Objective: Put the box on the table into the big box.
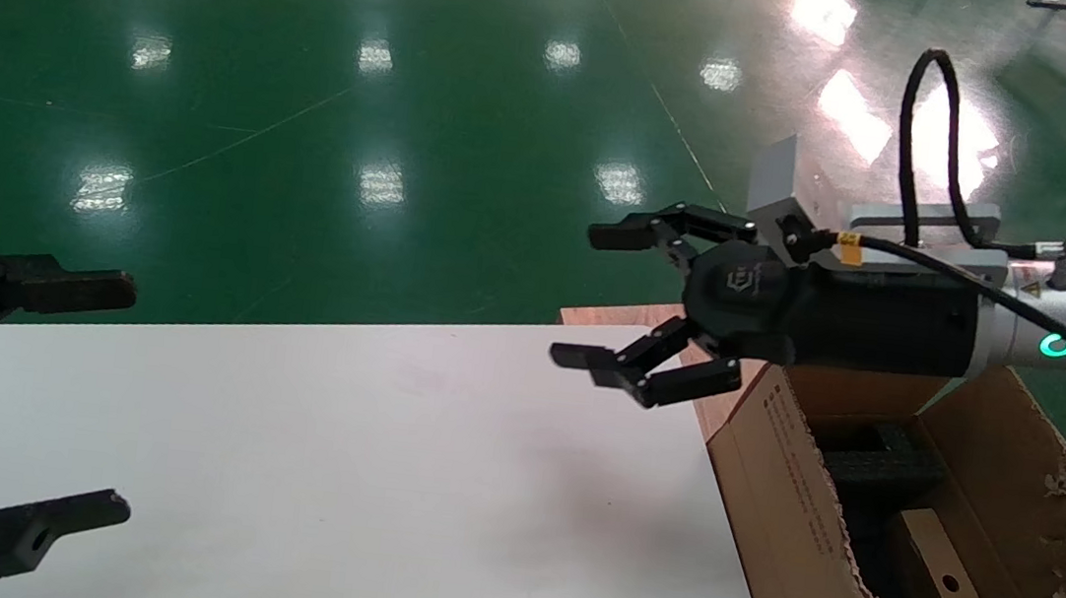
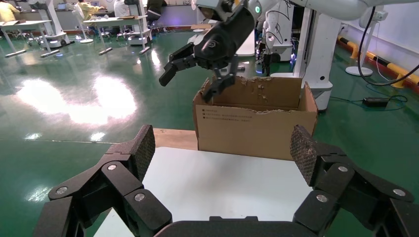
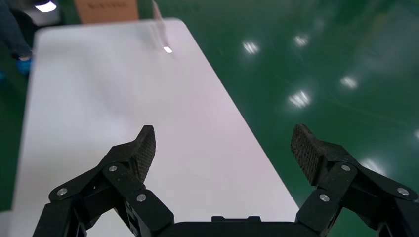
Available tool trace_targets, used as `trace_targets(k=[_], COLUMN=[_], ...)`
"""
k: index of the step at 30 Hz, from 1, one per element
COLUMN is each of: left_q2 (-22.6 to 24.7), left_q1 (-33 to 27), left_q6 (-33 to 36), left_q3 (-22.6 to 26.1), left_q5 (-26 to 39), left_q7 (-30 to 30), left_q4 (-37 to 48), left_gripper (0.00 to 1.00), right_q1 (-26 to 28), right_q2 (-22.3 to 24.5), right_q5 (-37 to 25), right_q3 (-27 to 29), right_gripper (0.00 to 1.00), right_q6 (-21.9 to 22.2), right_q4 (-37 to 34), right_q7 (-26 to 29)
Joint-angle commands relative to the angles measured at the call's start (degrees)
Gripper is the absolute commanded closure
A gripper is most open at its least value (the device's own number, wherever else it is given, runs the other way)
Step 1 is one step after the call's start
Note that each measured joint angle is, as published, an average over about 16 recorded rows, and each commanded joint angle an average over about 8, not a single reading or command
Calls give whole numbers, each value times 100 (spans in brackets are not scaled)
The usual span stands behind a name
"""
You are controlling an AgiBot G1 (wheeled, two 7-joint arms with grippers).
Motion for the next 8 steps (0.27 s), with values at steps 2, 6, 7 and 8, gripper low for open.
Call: trace_targets(k=[2,6,7,8], left_q2=[0,0,0,0], left_q1=[0,0,0,0], left_q6=[0,0,0,0], left_q3=[0,1,1,1], left_q5=[0,-1,-1,-1], left_q7=[0,1,1,1], left_q4=[0,0,0,0], left_gripper=[0,0,0,0], right_q1=[-265,-576,-619,-663], right_q2=[-76,-164,-176,-189], right_q5=[173,375,403,432], right_q3=[253,551,592,634], right_gripper=[0,0,0,0], right_q6=[-52,-114,-122,-131], right_q4=[196,425,457,489], right_q7=[19,41,44,47])
